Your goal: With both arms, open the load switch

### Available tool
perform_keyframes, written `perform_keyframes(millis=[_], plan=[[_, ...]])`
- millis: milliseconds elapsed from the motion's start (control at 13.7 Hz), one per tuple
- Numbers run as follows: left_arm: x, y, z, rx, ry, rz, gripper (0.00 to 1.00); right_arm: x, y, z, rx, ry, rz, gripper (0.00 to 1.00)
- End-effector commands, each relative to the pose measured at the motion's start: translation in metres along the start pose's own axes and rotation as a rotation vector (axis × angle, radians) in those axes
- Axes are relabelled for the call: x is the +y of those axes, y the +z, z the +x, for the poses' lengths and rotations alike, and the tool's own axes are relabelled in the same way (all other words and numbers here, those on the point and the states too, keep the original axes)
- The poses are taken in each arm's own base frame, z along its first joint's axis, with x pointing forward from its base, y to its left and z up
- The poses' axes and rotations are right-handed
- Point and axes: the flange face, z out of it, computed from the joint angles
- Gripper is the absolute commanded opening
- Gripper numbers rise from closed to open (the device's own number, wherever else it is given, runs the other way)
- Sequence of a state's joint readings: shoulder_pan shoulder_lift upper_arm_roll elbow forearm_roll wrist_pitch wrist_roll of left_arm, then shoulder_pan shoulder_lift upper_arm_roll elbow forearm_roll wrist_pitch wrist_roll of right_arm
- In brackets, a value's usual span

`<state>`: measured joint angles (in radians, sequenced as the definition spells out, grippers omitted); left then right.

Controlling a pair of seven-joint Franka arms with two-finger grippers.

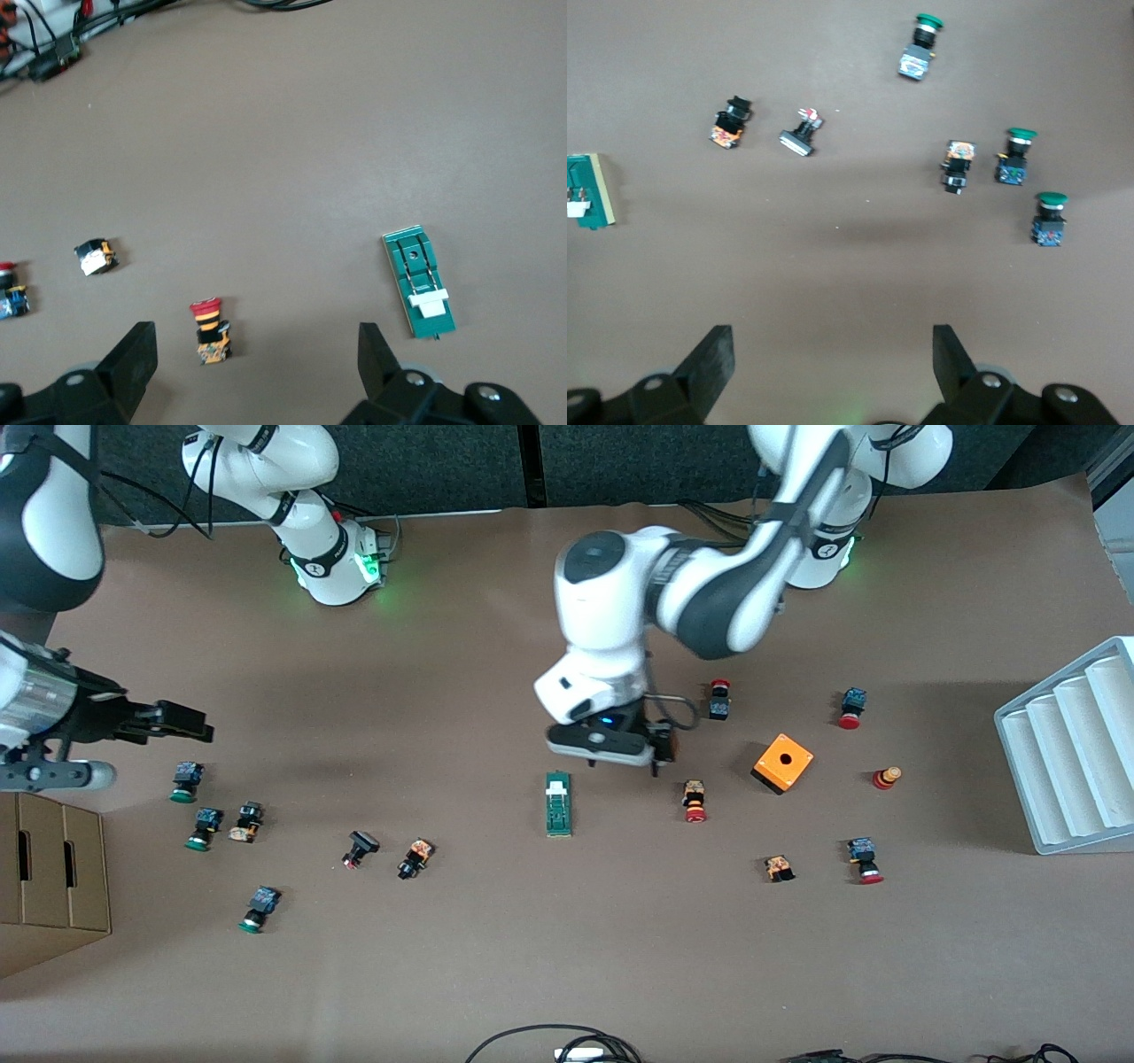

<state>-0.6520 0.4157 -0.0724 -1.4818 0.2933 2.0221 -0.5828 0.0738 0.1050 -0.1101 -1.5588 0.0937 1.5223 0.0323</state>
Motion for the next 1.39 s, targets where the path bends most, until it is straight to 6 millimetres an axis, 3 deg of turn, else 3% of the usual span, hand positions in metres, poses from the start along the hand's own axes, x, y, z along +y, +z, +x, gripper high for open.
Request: perform_keyframes(millis=[0,219,512,804,950,1096,1315], plan=[[-0.059,-0.024,0.013,-0.076,-0.041,-0.079,1.0,0.011,-0.006,-0.002,-0.002,0.004,0.001,1.0],[-0.132,-0.041,0.025,-0.168,0.042,-0.118,1.0,0.028,-0.01,0.001,0.022,0.03,-0.005,1.0],[-0.214,-0.052,0.03,-0.236,-0.029,-0.136,1.0,0.029,-0.006,0.003,0.014,0.038,-0.01,1.0],[-0.311,-0.065,0.022,-0.243,-0.077,-0.134,1.0,0.031,-0.009,-0.003,0.034,-0.059,-0.05,1.0],[-0.333,-0.067,0.011,-0.252,-0.1,-0.162,1.0,0.043,-0.012,-0.02,0.07,-0.048,-0.04,1.0],[-0.35,-0.086,-0.016,-0.243,-0.15,-0.178,1.0,0.046,-0.007,-0.034,0.069,-0.048,-0.036,1.0],[-0.383,-0.093,-0.053,-0.259,-0.198,-0.157,1.0,0.037,-0.004,-0.031,0.071,-0.059,-0.041,1.0]])
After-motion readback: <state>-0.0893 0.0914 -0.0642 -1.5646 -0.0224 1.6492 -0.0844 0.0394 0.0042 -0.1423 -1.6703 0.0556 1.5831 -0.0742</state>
